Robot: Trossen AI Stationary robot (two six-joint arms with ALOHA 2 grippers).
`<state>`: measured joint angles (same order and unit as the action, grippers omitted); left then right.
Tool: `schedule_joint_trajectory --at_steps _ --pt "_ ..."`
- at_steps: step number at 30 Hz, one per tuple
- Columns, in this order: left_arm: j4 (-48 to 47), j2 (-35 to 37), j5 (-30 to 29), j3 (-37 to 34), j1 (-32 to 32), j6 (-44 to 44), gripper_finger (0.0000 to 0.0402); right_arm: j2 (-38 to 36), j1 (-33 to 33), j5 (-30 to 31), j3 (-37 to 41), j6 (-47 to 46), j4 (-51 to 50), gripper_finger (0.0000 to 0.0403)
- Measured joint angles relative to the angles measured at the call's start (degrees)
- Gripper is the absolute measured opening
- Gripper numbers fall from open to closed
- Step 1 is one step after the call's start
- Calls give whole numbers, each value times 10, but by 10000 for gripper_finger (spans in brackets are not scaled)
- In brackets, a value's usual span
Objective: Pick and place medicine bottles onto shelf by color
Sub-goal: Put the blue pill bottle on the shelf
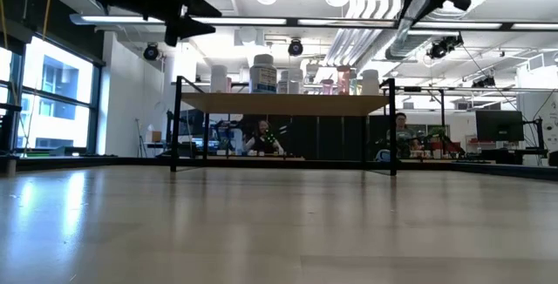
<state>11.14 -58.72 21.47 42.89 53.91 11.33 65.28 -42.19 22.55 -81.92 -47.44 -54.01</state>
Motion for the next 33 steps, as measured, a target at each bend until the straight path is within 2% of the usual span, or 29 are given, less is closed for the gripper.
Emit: schedule_joint_trajectory --at_steps 11,18,26,33 --pt "10 -5 0 0 0 16 241 4 3 -55 -28 48 84 106" --pt "10 -5 0 0 0 15 241 43 26 -67 -60 77 112 106" --pt "8 -5 0 0 0 15 241 117 34 -110 -150 113 91 106" --pt "7 -5 0 0 0 15 241 199 33 -140 -254 119 -29 106"
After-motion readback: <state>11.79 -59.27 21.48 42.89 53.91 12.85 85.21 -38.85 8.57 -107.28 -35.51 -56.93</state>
